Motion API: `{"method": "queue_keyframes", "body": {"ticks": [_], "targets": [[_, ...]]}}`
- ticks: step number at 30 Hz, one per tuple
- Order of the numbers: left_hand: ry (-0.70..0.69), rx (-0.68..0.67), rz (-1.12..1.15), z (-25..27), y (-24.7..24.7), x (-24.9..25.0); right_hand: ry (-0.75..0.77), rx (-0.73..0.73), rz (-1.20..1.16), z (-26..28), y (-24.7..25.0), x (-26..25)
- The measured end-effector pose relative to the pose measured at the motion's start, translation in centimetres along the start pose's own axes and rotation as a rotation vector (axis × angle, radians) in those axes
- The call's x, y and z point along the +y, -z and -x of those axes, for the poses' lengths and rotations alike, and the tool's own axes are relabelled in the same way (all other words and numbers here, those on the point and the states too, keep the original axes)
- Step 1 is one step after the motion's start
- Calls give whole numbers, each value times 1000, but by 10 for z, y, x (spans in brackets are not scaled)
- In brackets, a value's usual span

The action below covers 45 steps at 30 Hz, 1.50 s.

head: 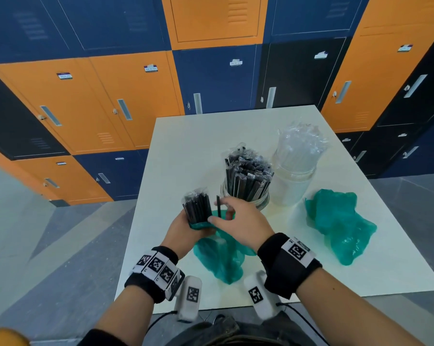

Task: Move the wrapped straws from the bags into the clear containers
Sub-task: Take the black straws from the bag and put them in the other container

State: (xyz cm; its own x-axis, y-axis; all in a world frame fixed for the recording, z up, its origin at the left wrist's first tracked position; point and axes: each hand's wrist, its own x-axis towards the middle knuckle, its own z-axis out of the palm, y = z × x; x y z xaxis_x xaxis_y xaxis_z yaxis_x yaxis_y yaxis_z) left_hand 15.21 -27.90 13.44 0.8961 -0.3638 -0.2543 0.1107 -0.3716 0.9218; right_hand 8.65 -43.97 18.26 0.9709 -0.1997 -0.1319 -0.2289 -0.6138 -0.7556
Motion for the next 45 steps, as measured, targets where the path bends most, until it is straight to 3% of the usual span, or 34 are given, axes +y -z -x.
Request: {"method": "queue_keyframes", "body": {"ticks": [5, 19, 26, 33, 38, 42, 45], "targets": [[-29, -13, -11, 1, 0, -2, 89, 35, -150, -4, -13, 3], [-33, -7, -113, 6, 2, 10, 37, 101, -454, -4, 8, -9], [-22, 10, -131, 4, 5, 7, 163, 297, -243, -14, 78, -32], [-13, 19, -130, 0, 4, 7, 271, 534, -290, -18, 124, -48], [-10, 13, -125, -1, 3, 7, 278, 408, -188, -14, 113, -42], [-18, 5, -134, -1, 0, 11, 137, 357, 248, -23, 82, -2], [-22, 8, -149, -2, -1, 13, 114, 414, 371, -22, 61, 16]]}}
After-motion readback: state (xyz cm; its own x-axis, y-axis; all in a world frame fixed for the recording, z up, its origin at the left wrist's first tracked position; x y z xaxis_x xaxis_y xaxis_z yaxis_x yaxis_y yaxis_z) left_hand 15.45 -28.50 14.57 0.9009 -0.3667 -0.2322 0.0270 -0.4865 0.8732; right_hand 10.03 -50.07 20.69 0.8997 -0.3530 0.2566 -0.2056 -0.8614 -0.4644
